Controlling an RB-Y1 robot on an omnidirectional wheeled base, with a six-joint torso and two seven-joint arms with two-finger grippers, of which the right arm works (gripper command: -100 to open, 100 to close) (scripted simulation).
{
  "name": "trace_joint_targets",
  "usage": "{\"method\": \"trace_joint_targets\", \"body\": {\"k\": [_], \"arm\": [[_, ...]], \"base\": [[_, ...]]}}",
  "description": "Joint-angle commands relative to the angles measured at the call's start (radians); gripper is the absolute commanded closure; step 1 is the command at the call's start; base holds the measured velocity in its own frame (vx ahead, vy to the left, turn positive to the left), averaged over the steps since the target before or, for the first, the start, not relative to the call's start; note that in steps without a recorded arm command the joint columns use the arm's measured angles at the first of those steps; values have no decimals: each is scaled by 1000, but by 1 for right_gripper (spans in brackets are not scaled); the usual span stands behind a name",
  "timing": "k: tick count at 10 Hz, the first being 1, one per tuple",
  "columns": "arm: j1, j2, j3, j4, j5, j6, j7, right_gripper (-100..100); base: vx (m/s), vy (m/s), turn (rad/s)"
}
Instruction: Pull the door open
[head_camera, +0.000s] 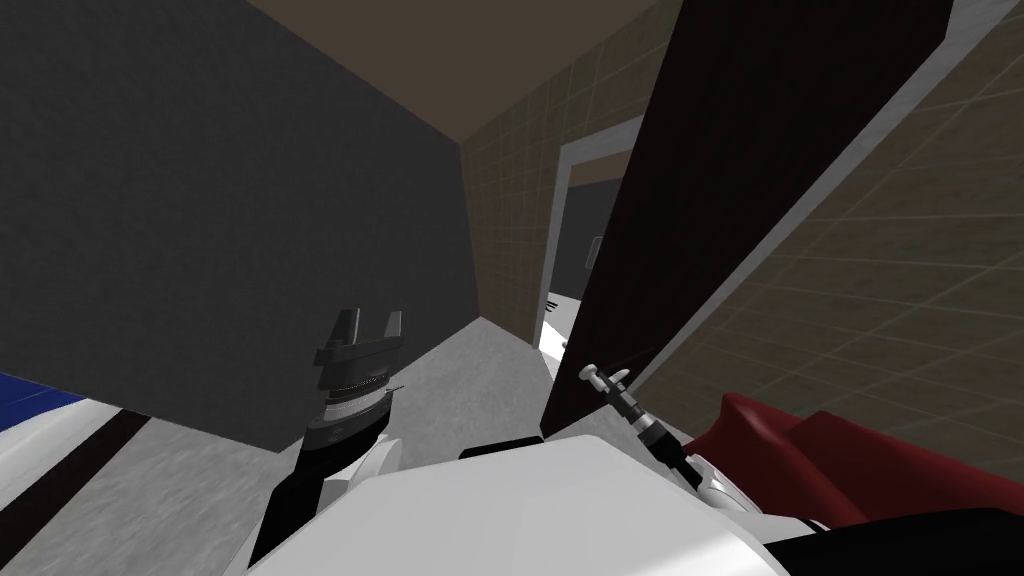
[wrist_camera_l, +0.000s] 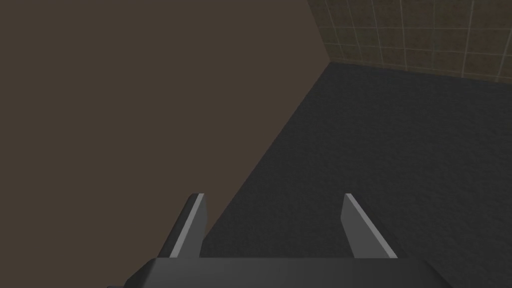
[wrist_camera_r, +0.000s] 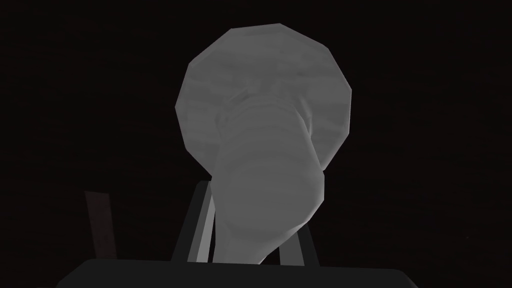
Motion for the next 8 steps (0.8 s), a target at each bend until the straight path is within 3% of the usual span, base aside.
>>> {"method": "trace_joint_targets", "body": {"k": [1,8], "arm": [[-1,-1,0,6,3,-7,1,100],[-8,-6,-3,15,13,-19,0,100]], "base": [[-211,-107,165],[-197,-92,152]]}}
